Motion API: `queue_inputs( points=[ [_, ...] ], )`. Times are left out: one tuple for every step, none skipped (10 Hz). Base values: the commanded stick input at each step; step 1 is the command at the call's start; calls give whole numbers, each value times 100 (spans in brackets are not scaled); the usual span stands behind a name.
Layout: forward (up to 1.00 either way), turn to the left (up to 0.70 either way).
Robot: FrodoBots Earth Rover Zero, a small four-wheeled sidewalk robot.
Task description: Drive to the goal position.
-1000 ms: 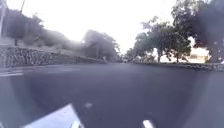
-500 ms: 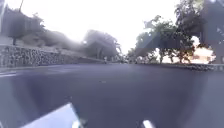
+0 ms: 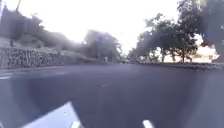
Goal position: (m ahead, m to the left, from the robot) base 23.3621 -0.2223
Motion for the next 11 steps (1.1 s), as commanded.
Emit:
queue_inputs(
  points=[
    [85, -34],
    [85, -34],
    [85, -33],
    [85, -20],
    [85, -8],
    [85, -3],
    [85, -9],
    [85, -15],
    [85, -25],
    [85, -12],
    [85, -1]
  ],
)
